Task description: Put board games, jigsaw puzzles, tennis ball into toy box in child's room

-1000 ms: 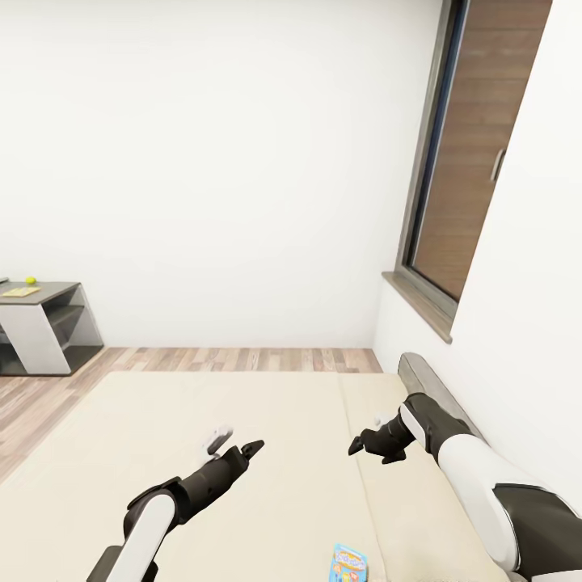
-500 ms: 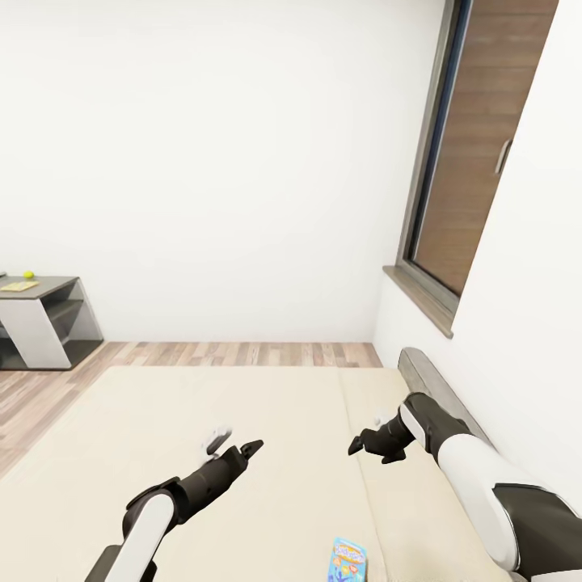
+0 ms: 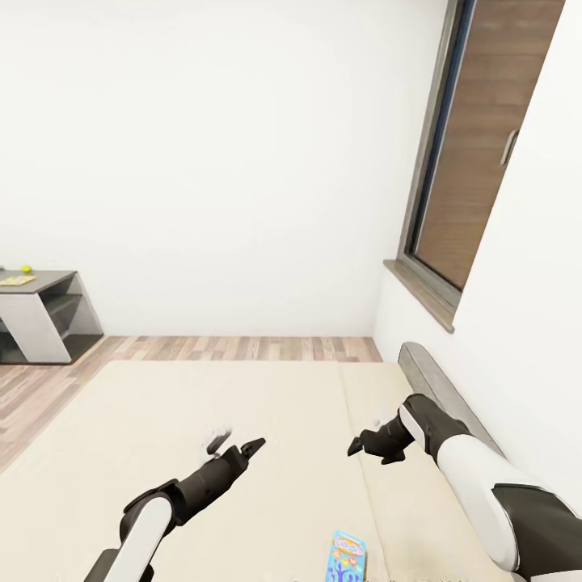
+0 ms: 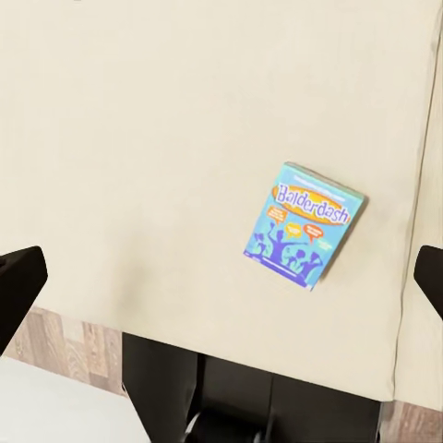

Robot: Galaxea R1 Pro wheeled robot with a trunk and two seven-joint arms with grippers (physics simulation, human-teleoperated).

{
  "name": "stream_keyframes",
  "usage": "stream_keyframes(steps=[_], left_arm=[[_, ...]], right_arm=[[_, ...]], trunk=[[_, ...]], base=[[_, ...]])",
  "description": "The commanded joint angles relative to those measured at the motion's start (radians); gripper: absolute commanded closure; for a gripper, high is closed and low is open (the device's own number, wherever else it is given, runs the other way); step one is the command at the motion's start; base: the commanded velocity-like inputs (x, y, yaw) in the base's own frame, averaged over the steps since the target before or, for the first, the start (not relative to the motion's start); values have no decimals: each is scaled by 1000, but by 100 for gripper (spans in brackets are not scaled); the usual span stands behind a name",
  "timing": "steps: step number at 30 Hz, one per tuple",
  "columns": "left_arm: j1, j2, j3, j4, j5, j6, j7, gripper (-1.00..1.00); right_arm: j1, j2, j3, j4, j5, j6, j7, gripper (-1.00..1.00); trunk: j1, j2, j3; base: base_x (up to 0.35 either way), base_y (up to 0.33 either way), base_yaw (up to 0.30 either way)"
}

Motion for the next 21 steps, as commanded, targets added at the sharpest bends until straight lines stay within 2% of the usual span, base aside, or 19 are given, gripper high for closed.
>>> stream_keyframes(steps=[1, 8, 10, 21], left_arm=[[-1, 0, 0, -1, 10, 2, 4, -100], [0, 1, -1, 1, 7, -1, -4, -100], [0, 1, 0, 2, 7, -1, -5, -100], [0, 1, 0, 4, 7, 0, -17, -100]], right_arm=[[0, 0, -5, 0, 4, -5, 3, -100], [2, 1, -6, 4, 0, -79, 2, -100], [3, 2, -5, 11, -9, -122, 2, -100], [9, 15, -5, 62, -54, -246, 0, -100]], trunk=[[1, -2, -4], [1, -2, -15], [1, -2, -19], [1, -2, -37]], base=[[0, 0, 0], [0, 0, 0], [0, 0, 0], [0, 0, 0]])
